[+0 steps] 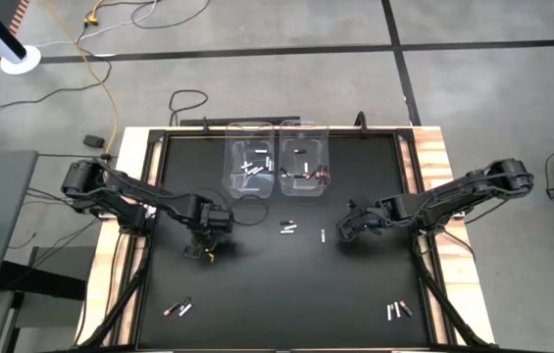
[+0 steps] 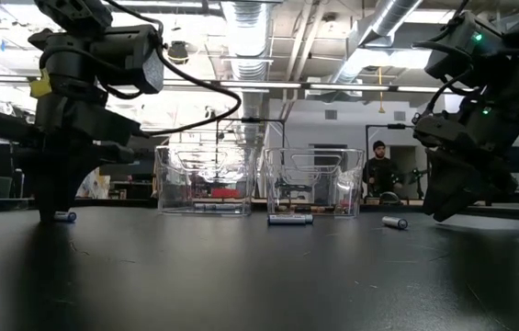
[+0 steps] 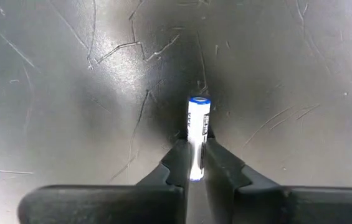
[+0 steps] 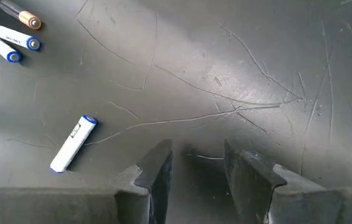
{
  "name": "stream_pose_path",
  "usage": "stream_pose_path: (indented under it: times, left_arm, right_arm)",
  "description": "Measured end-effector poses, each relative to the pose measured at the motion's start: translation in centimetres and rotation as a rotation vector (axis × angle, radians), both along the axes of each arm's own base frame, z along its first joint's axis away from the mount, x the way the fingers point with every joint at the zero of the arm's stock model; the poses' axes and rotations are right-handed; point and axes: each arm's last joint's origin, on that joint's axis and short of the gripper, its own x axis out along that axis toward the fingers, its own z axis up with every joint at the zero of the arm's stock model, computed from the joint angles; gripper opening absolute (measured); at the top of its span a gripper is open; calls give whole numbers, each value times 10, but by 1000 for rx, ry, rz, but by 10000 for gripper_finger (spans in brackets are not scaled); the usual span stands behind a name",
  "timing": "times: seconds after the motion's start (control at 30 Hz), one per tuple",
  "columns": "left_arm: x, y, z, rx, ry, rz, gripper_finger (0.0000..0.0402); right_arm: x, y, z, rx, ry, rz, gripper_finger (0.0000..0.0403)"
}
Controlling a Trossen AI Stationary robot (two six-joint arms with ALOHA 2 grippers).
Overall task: Sort batteries
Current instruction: Put the white battery into the left transparent bin
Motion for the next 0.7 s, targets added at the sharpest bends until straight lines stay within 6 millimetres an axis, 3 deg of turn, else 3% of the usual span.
stream_pose_path:
  times: [0.43, 0.7]
  left_arm:
    - [35, 3, 38, -8, -136, 57, 25]
    - [61, 25, 85, 2, -296, 53, 26]
  right_arm:
    - [0, 0, 0, -12, 4, 19, 163]
    - [0, 0, 0, -9, 2, 17, 163]
